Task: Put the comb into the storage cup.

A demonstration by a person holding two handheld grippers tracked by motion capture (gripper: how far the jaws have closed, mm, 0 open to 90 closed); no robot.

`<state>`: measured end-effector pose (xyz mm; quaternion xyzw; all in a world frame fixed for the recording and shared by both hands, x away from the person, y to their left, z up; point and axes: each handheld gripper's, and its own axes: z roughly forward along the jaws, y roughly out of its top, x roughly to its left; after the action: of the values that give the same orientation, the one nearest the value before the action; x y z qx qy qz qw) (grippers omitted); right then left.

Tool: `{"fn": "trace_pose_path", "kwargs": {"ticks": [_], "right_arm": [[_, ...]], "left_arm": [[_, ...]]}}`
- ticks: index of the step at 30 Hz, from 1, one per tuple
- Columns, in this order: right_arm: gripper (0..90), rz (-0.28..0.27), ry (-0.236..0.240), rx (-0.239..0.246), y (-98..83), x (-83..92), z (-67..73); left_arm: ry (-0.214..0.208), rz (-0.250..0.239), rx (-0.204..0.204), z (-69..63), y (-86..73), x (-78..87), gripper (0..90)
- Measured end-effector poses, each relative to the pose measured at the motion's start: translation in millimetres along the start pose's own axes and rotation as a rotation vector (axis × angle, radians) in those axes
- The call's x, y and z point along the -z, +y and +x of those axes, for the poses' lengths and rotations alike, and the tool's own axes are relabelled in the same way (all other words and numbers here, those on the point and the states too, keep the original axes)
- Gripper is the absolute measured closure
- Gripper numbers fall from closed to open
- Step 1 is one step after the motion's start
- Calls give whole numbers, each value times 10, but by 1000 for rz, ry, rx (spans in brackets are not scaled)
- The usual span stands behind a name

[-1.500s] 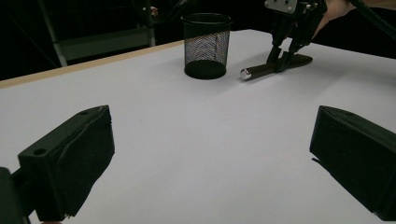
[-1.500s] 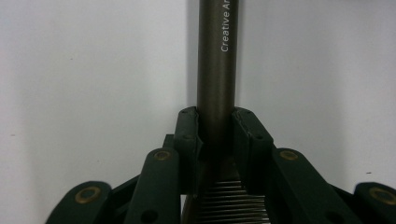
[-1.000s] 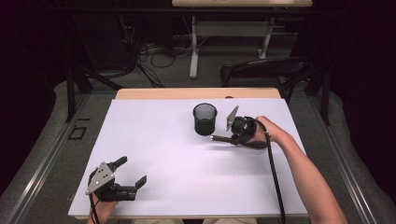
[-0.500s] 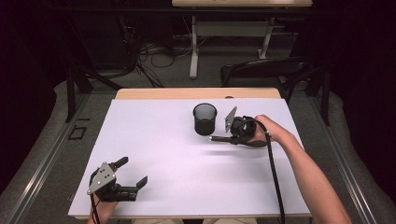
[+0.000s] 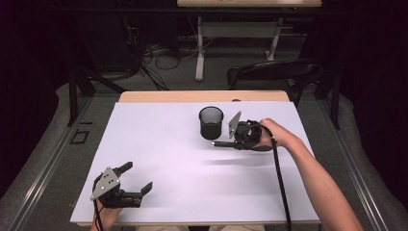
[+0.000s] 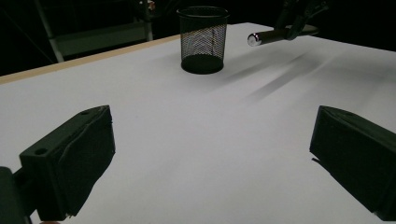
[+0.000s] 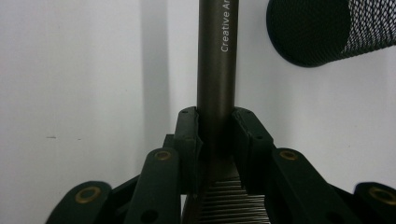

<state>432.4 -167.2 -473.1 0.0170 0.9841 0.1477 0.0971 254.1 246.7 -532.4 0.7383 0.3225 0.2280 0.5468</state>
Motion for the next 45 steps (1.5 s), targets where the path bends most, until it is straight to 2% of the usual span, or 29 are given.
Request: {"fn": "trace_pose_path", "kwargs": {"ticks": [4,27,33,38,45], "right_arm": [[728,-11,-6,27,67,28,27],[729,-34,-18,101,338,64,157],[729,-27,-20,128,373,63,172],[728,-22,-24,127,381,63,180],[728,-19,-20,141,395,57,198]], "left_arm": [[-2,0,0,-5,1,-3,0],[-35,36,-25,-56,38,-64,0],[-51,64,-34,-89,60,-90,0],[-68,84,-39,-127,95,-120,0],[-96,142,-50,-164,194,-186,0]]}}
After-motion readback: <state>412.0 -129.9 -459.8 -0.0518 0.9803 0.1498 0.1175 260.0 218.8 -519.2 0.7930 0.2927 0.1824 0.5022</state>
